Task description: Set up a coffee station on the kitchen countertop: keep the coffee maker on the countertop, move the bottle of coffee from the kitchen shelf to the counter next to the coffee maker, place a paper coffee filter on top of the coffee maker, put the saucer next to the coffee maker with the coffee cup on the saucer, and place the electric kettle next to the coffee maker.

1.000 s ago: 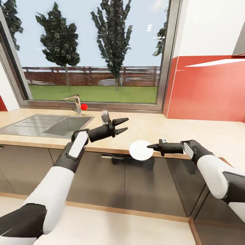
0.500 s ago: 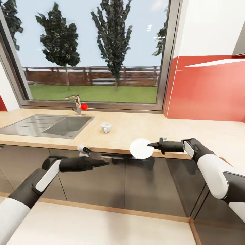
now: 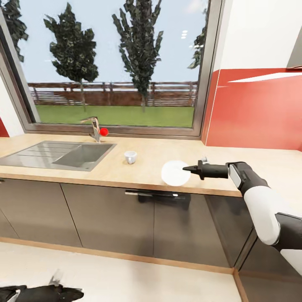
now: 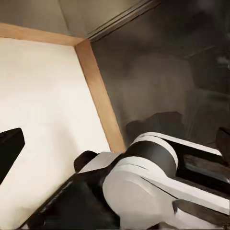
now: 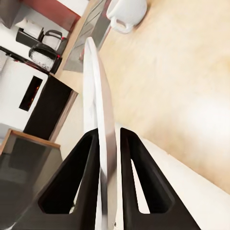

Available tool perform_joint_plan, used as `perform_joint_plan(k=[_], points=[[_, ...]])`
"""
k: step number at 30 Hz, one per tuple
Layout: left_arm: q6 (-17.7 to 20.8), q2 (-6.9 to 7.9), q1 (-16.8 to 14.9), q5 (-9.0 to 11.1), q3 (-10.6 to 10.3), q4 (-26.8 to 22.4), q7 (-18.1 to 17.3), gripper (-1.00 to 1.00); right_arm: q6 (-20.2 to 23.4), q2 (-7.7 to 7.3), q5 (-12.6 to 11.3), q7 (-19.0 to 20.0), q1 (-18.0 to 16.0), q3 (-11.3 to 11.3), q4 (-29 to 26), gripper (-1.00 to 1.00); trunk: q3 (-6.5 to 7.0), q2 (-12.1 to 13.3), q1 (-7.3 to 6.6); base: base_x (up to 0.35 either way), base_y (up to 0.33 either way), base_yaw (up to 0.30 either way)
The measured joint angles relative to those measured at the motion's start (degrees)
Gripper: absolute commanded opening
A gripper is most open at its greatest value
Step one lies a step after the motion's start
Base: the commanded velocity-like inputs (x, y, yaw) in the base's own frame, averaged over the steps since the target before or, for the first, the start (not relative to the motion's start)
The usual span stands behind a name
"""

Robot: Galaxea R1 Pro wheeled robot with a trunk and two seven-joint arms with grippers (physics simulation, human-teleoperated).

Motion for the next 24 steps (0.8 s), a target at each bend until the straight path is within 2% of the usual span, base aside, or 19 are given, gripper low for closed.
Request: perform_joint_plan(k=[1,2,5,8,14,19,24], points=[[-1.03,-0.7,0.01,0.02,-0.13,2.67,-0.13,1.0,-0.01,0.09,0.01,-0.05,0.0,0.0,-0.02,-1.0,0.01,0.0,0.0,0.0,0.0,0.0],[-3.02,-2.54,0.08,-0.04,-0.41,9.5,-0.2,1.0,-0.44,0.22,-0.06,-0.01,0.0,-0.02,-0.04,-1.0,0.0,0.0,0.0,0.0,0.0,0.0],[-6.47,-4.58,0.04,-0.01,-0.27,14.57,-0.22,1.0,-0.79,0.38,-0.13,2.33,0.0,-0.04,-0.04,-1.0,0.01,0.0,0.0,0.0,0.0,0.0],[-7.02,-4.87,0.03,-0.01,-0.25,15.32,-0.19,1.0,-0.89,0.77,-0.09,3.14,0.0,-0.02,0.01,-1.0,0.01,0.0,0.0,0.0,0.0,0.048],[-7.26,-4.99,0.05,-0.01,-0.18,15.69,-0.09,1.0,-1.06,1.42,-0.04,3.48,-0.01,-0.01,0.05,-1.0,0.01,0.0,0.0,0.0,0.0,0.22],[-7.3,-5.01,0.03,-0.01,-0.2,15.77,-0.04,1.0,-1.04,1.49,-0.05,3.67,0.0,-0.02,-0.02,-1.0,0.01,0.0,0.0,0.0,0.0,0.075],[-7.3,-4.99,0.05,-0.02,-0.13,15.97,-0.05,1.0,-1.05,1.51,-0.01,3.61,0.0,-0.03,0.05,-1.0,0.01,0.0,0.0,0.0,0.082,0.243]])
